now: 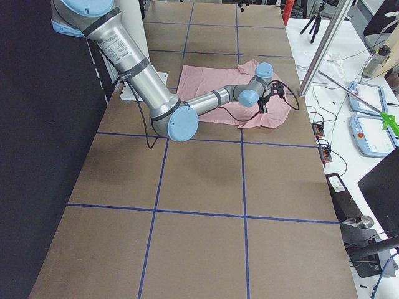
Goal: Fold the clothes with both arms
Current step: 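Move the right gripper to the sleeve nearest it and grasp it, then fold the sleeve onto the body with the right gripper while the left arm moves in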
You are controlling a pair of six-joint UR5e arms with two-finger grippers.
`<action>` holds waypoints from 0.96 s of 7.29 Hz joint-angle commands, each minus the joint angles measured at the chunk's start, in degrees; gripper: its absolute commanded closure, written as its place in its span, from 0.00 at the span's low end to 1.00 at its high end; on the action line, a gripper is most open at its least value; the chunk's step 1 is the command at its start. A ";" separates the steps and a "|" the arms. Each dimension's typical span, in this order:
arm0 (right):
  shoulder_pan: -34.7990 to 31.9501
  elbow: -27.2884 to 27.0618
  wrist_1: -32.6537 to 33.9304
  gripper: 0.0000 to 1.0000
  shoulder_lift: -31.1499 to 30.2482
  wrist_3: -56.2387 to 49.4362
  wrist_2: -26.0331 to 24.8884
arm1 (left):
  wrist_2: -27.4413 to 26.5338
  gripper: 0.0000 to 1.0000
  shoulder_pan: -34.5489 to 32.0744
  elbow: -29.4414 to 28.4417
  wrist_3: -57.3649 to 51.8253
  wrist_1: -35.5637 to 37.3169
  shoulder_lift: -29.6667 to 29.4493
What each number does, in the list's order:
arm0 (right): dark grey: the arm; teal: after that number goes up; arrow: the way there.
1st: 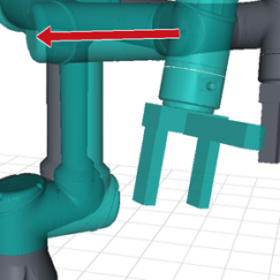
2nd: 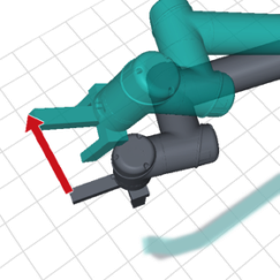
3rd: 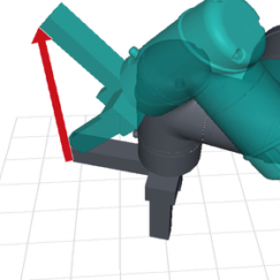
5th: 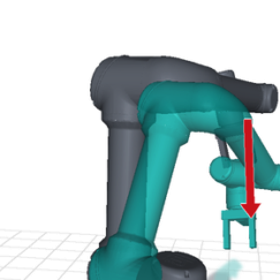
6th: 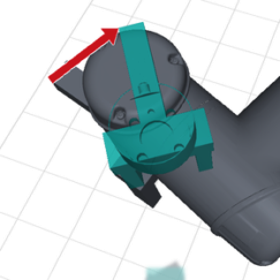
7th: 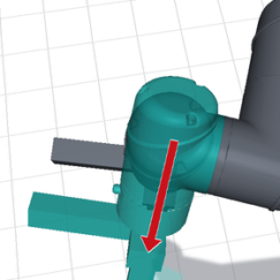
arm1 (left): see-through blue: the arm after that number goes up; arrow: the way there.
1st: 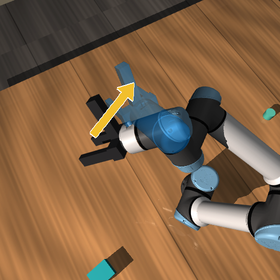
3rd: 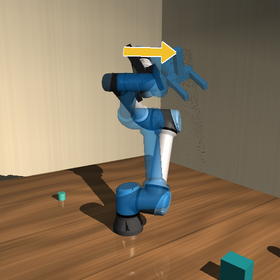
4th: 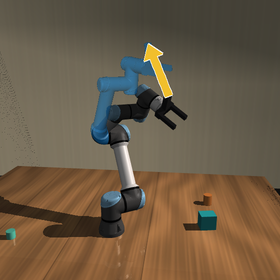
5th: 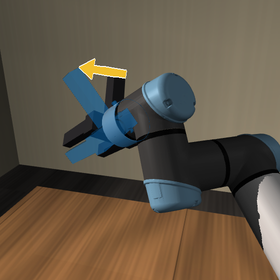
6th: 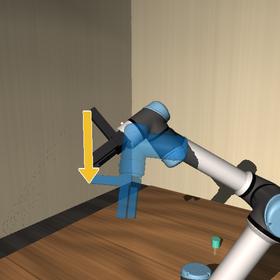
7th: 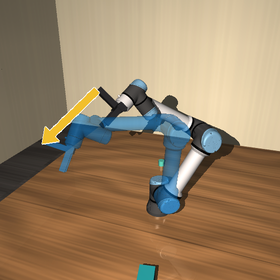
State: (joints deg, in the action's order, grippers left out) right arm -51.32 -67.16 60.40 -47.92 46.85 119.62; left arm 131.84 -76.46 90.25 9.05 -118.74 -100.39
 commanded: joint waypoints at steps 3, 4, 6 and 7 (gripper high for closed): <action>5.18 11.33 -1.07 1.00 12.23 3.42 -6.85 | 0.00 0.01 0.00 0.11 0.35 0.00 0.02; 5.70 11.61 -2.64 0.04 12.06 3.42 -7.03 | 0.09 0.00 0.00 0.19 0.44 0.00 -0.07; 6.94 11.26 -3.71 0.00 11.19 3.69 -9.48 | 0.00 0.00 0.17 -0.16 0.53 0.00 -0.59; 6.85 9.96 -3.62 0.00 10.49 6.30 -9.40 | -0.09 0.00 0.44 0.19 5.83 -0.09 -1.55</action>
State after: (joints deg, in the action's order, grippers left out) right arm -44.61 -56.16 56.97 -36.71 51.05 110.58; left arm 131.82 -76.27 90.22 10.82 -118.76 -101.08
